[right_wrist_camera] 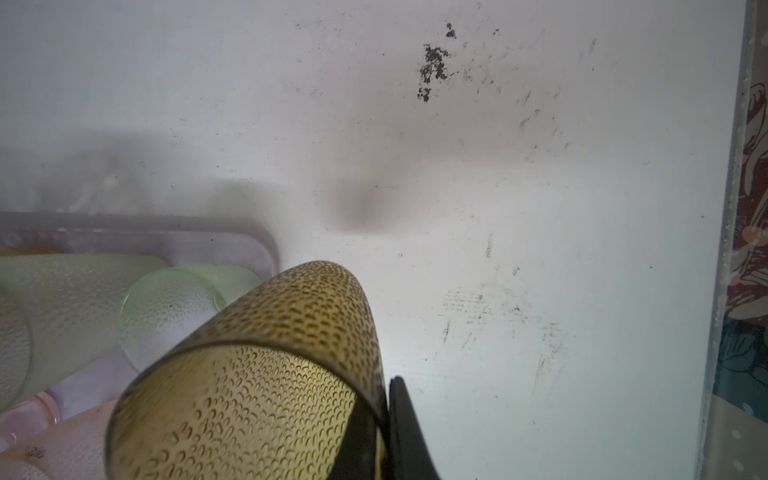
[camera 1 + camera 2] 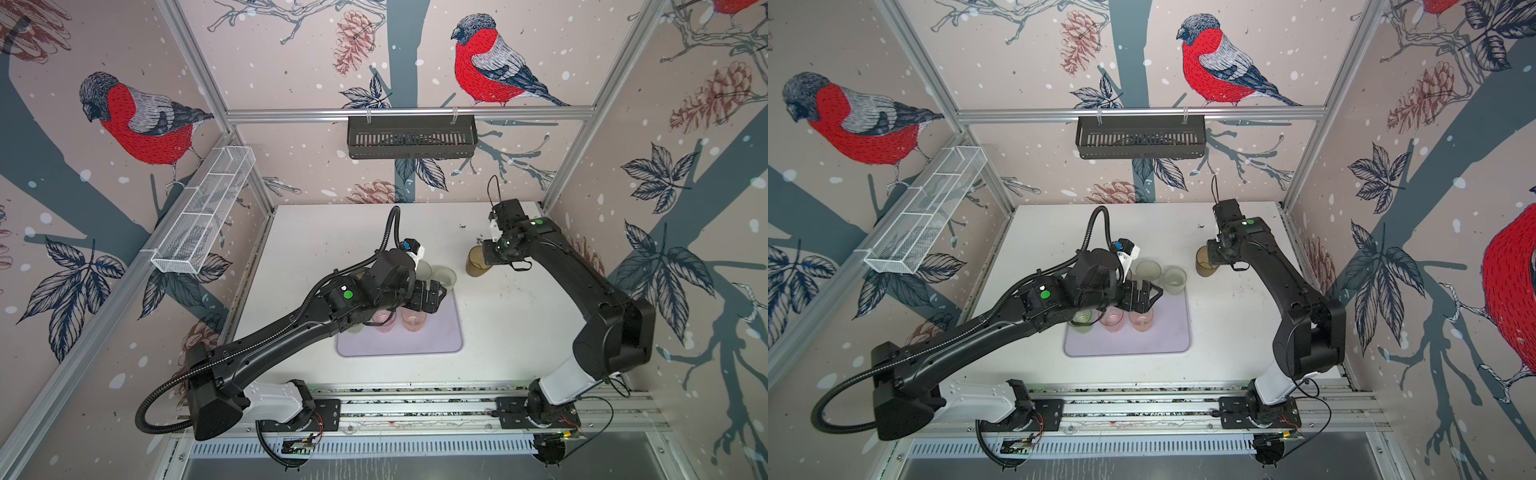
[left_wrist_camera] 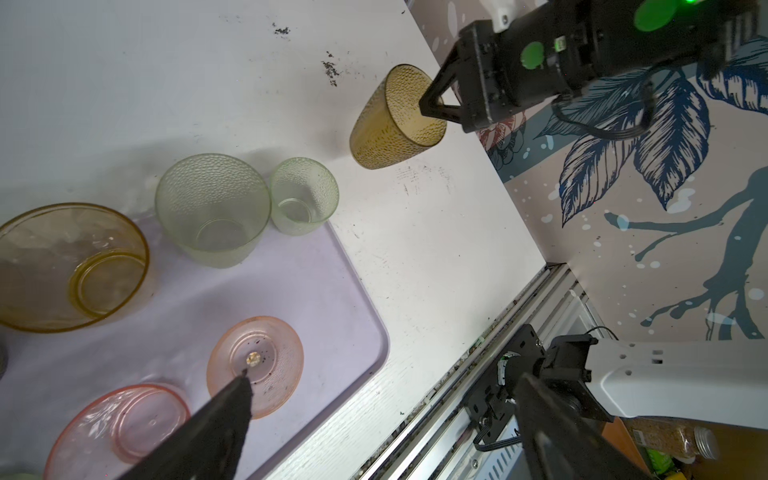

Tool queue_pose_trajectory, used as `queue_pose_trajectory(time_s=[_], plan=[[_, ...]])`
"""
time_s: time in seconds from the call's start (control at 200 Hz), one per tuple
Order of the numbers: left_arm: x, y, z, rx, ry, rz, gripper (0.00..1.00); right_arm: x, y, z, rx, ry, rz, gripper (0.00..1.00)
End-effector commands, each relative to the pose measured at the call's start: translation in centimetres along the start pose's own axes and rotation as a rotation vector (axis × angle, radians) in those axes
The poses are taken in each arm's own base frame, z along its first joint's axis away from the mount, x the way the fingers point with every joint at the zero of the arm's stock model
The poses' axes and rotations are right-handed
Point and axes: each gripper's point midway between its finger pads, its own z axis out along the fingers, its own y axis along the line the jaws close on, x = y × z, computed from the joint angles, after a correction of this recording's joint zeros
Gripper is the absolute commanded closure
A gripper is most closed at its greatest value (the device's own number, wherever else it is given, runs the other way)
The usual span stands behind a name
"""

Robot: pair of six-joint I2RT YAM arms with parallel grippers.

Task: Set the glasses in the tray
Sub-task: 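Lift the olive-brown glass with the right gripper and carry it toward the tray, then lower the olive-brown glass with the right gripper onto the tray's near corner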

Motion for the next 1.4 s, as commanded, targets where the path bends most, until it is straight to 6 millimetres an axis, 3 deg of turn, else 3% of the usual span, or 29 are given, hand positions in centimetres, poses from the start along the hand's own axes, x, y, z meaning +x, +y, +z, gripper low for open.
queue_pose_trajectory(time_s=[0.0, 0.315, 0.746, 1.221, 1.396], plan=[[-0.4, 0.0, -0.5, 0.032, -0.022, -0.028, 0.02, 1.2, 0.0, -1.0, 0.019, 0.021, 0.012, 0.98], [0.0, 1.8, -1.4, 0.001, -0.034, -0.072, 0.02, 3.8, 1.9, -3.3, 0.004, 0.033, -0.023, 0.98], [1.1, 3.6, -1.9, -0.061, -0.011, -0.104, 0.02, 7.6, 4.4, -4.0, -0.065, 0.072, -0.042, 0.99], [2.7, 4.9, -2.6, -0.092, 0.016, -0.121, 0.02, 10.7, 8.5, -3.2, -0.125, 0.105, -0.044, 0.98], [3.3, 5.4, -2.9, -0.101, 0.018, -0.134, 0.02, 11.0, 9.9, -2.7, -0.139, 0.098, -0.048, 0.99]])
